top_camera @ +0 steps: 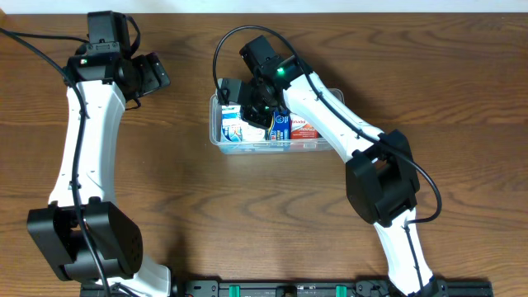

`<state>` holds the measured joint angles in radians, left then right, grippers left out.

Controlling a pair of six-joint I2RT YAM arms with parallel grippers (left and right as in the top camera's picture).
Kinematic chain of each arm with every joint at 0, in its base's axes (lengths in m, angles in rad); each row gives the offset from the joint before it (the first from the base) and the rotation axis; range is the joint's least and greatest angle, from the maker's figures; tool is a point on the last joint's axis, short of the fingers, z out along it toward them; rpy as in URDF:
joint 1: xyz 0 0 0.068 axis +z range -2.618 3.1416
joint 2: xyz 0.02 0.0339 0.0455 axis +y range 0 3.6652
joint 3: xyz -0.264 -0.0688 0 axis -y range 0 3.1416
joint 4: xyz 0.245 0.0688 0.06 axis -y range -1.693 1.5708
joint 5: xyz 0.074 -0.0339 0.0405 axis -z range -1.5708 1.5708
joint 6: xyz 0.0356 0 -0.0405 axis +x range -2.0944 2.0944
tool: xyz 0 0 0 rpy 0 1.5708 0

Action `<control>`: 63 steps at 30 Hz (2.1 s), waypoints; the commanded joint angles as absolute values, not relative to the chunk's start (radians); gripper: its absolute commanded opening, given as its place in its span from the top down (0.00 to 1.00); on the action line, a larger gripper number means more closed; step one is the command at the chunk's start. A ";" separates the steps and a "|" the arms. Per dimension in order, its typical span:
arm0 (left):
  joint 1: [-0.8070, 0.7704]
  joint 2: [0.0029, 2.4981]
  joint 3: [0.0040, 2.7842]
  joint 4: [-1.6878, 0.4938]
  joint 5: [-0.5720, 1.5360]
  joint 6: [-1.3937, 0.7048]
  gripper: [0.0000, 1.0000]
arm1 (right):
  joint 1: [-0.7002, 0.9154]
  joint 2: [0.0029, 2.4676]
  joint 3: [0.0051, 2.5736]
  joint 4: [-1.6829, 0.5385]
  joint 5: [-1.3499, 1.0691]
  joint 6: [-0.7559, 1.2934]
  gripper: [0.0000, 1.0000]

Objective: Pack container

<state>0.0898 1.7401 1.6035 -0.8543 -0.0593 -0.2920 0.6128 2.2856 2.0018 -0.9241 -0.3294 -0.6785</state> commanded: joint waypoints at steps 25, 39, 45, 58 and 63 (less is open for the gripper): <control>0.093 1.745 1.608 -0.856 -0.064 -0.294 0.02 | 0.671 2.265 2.015 -0.864 -0.356 -0.599 0.99; 0.093 1.745 1.608 -0.856 -0.064 -0.294 0.02 | 0.693 2.282 2.014 -0.883 -0.331 -0.607 0.99; 0.093 1.745 1.608 -0.856 -0.064 -0.294 0.02 | 0.699 2.283 2.014 -0.901 -0.322 -0.607 0.99; 0.093 1.745 1.608 -0.856 -0.064 -0.294 0.02 | 0.714 2.284 2.014 -0.949 -0.318 -0.637 0.99; 0.093 1.745 1.608 -0.856 -0.064 -0.294 0.02 | 0.715 2.286 2.014 -0.950 -0.318 -0.638 0.99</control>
